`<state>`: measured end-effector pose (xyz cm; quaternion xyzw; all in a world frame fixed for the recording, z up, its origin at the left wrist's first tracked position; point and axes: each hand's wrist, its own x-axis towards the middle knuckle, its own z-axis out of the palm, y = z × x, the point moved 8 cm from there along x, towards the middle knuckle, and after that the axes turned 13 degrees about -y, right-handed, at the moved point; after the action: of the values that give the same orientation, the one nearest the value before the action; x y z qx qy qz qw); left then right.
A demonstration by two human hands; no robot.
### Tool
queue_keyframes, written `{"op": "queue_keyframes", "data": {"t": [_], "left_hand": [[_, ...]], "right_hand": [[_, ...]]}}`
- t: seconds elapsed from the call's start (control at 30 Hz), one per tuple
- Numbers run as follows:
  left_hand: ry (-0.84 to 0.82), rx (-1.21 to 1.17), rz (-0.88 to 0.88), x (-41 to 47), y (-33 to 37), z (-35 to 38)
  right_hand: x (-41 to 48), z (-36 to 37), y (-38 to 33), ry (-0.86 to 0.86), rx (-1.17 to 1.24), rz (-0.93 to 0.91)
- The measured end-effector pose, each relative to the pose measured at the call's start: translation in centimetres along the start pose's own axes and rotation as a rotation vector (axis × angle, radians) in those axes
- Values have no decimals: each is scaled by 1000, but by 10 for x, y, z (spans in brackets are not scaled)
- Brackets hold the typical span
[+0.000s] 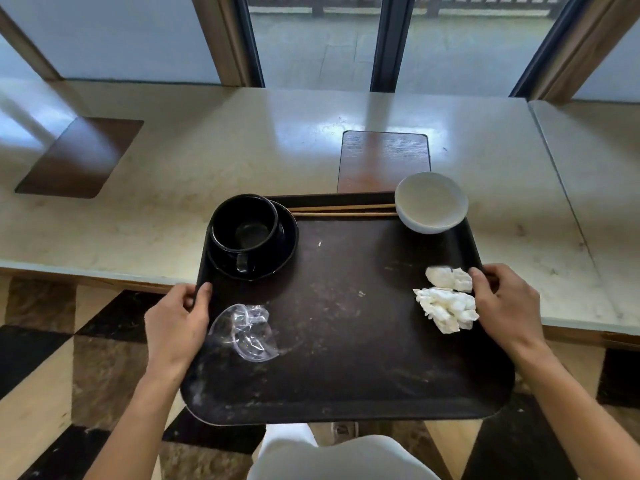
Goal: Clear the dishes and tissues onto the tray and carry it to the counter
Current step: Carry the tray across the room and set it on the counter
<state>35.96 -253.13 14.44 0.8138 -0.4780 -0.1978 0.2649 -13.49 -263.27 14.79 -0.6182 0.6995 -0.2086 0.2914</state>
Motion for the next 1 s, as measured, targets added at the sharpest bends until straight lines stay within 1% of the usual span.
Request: {"op": "queue_keyframes", "data": {"t": [0.23, 0.4, 0.67, 0.83, 1.0], "left_hand": [[-19, 21, 44, 91, 10, 9], [-33, 33, 71, 171, 17, 10], [-103, -25, 96, 268, 20, 23], [-112, -34, 115, 310, 20, 42], [-125, -69, 103, 327, 20, 66]], "right_hand": [[59, 16, -22, 67, 7, 44], [104, 32, -43, 116, 23, 83], [151, 60, -69, 188, 55, 140], [175, 75, -63, 220, 59, 190], [201, 81, -48, 218, 53, 211]]}}
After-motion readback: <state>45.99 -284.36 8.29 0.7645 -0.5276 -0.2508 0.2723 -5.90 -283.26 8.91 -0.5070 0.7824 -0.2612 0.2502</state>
